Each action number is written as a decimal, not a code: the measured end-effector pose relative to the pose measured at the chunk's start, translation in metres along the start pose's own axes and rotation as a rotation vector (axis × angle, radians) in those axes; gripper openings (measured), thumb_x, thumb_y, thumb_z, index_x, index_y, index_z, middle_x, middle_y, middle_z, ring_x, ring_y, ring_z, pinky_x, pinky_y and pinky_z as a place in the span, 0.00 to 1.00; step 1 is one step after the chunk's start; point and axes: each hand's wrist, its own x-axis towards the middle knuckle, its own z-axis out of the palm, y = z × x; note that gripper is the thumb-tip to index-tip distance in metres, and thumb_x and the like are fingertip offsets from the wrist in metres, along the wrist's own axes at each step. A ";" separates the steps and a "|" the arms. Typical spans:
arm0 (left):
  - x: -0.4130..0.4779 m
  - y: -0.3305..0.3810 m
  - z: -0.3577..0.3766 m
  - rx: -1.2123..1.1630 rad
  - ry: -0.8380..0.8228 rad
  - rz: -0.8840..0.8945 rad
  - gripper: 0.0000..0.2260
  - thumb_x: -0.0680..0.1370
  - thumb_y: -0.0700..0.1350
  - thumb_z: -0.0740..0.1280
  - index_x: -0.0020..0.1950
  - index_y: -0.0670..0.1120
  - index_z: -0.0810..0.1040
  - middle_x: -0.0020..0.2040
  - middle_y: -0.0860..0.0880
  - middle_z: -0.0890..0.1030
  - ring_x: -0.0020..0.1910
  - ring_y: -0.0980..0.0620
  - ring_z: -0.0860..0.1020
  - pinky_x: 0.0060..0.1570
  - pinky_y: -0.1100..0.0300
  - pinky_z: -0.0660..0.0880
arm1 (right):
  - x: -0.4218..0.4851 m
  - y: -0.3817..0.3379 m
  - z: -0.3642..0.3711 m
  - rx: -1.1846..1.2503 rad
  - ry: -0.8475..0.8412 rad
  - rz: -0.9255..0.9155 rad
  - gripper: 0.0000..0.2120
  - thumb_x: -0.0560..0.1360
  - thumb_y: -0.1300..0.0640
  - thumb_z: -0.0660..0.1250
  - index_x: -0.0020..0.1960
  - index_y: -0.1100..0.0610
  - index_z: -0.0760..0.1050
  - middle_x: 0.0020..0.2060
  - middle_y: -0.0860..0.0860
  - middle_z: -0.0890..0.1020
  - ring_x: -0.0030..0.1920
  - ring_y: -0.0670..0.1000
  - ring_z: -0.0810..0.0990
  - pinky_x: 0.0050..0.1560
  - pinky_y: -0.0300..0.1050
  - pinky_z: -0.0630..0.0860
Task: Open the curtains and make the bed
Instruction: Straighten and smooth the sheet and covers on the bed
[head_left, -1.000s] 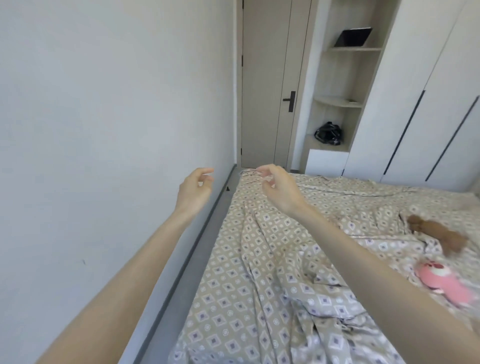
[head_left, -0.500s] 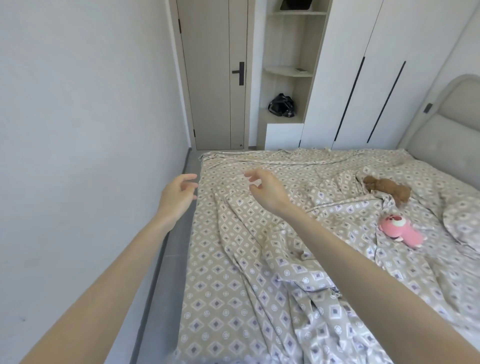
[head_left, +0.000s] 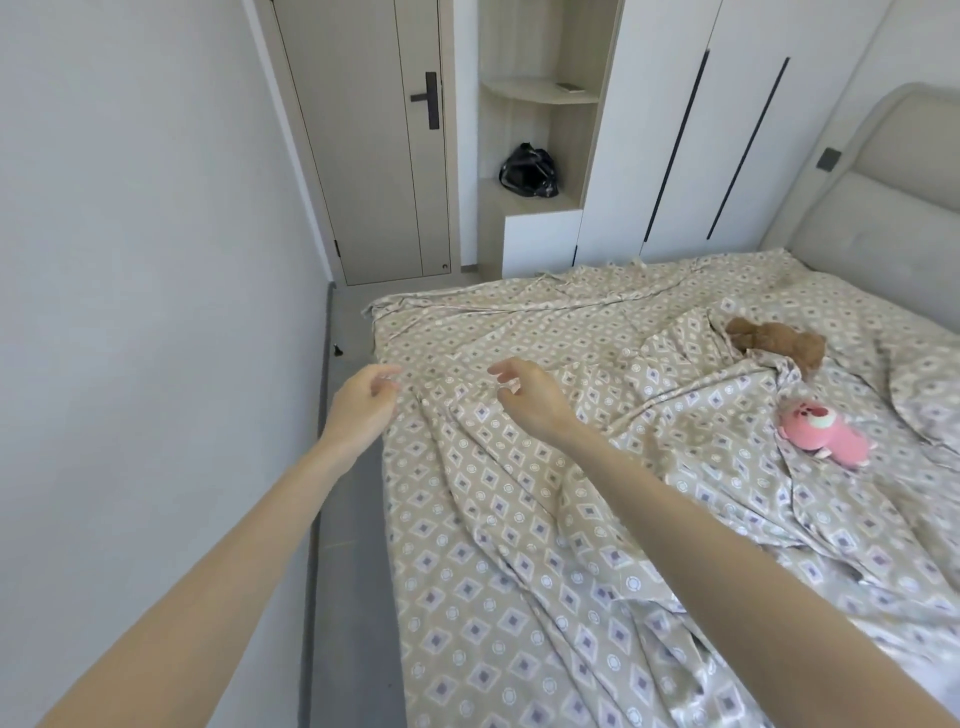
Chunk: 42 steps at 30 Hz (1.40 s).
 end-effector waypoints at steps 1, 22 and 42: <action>0.014 -0.003 0.001 -0.008 -0.021 0.001 0.14 0.80 0.41 0.56 0.63 0.51 0.73 0.56 0.52 0.79 0.51 0.49 0.79 0.54 0.52 0.74 | 0.008 0.003 0.002 -0.004 0.007 0.021 0.17 0.77 0.62 0.59 0.65 0.54 0.72 0.59 0.51 0.76 0.48 0.48 0.74 0.48 0.41 0.70; 0.318 -0.022 0.018 0.018 -0.573 0.127 0.15 0.80 0.39 0.56 0.66 0.48 0.71 0.50 0.55 0.79 0.43 0.48 0.74 0.42 0.57 0.74 | 0.197 0.016 0.064 0.038 0.287 0.510 0.17 0.77 0.61 0.58 0.64 0.52 0.72 0.59 0.49 0.76 0.40 0.49 0.79 0.35 0.40 0.73; 0.510 -0.065 0.080 0.247 -0.696 -0.053 0.16 0.79 0.40 0.56 0.66 0.47 0.72 0.59 0.48 0.77 0.45 0.50 0.77 0.47 0.57 0.73 | 0.355 0.082 0.108 0.106 0.088 0.705 0.17 0.78 0.60 0.58 0.66 0.55 0.72 0.60 0.53 0.76 0.41 0.49 0.76 0.43 0.42 0.74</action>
